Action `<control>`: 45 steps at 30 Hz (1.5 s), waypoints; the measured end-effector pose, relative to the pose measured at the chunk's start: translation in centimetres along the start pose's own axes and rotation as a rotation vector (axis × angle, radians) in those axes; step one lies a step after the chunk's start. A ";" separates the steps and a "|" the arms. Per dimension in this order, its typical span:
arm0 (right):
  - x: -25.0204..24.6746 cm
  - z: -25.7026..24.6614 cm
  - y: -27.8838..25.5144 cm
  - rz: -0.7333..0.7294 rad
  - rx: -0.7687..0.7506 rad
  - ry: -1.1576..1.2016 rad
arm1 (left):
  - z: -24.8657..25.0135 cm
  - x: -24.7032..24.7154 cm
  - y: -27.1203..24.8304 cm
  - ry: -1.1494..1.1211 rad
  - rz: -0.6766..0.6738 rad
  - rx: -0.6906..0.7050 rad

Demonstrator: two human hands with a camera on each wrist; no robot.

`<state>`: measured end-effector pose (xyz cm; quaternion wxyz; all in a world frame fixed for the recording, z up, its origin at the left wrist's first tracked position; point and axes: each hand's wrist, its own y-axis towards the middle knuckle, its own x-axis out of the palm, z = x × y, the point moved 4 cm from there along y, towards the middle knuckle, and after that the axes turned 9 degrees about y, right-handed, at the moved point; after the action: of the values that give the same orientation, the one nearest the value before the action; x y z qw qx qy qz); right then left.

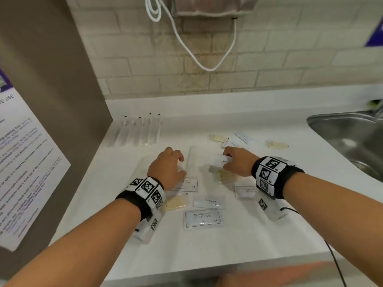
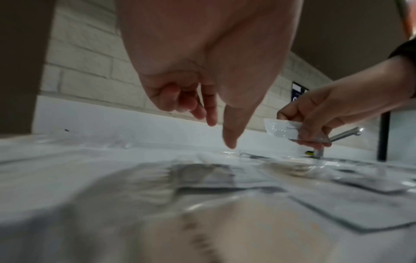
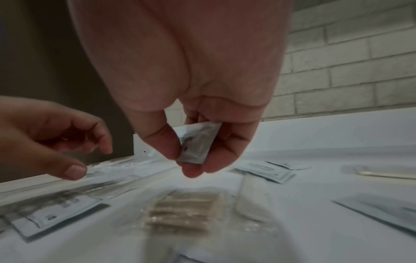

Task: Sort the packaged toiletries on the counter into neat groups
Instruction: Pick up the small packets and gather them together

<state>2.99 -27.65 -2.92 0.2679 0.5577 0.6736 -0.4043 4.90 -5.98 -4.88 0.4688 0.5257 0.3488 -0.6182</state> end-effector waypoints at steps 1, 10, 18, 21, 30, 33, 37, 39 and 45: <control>-0.5 0.8 -0.5 0.004 0.012 0.002 | 1.2 0.3 0.1 -0.061 -0.037 0.027; -2.1 6.2 -3.4 -0.172 0.018 -0.114 | 7.8 3.1 -0.8 0.028 -0.407 0.244; -1.5 6.9 -3.5 -0.210 -0.028 -0.100 | 9.5 3.3 1.0 -0.040 -0.399 0.166; -1.7 6.3 -3.2 -0.209 -0.079 -0.007 | 10.1 2.4 1.9 -0.367 -0.329 0.049; -3.9 6.4 -2.4 -0.105 -0.181 0.490 | 13.8 1.3 3.5 -0.607 -0.315 -0.003; -5.6 8.2 -2.9 0.009 -0.126 0.574 | 15.7 2.0 3.9 -0.636 -0.398 0.045; -7.5 10.7 -3.7 0.111 -0.045 0.611 | 18.2 2.4 4.4 -0.599 -0.465 0.158; -8.1 11.5 -3.8 0.126 -0.018 0.632 | 19.2 2.4 4.6 -0.622 -0.512 0.160; -9.1 11.6 -2.5 0.164 -0.034 0.655 | 20.2 2.4 5.5 -0.514 -0.522 0.165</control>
<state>1.68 -42.49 -1.05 0.0780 0.7058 0.6834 -0.1697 3.54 -26.89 -2.73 0.3237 0.2826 0.2911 -0.8548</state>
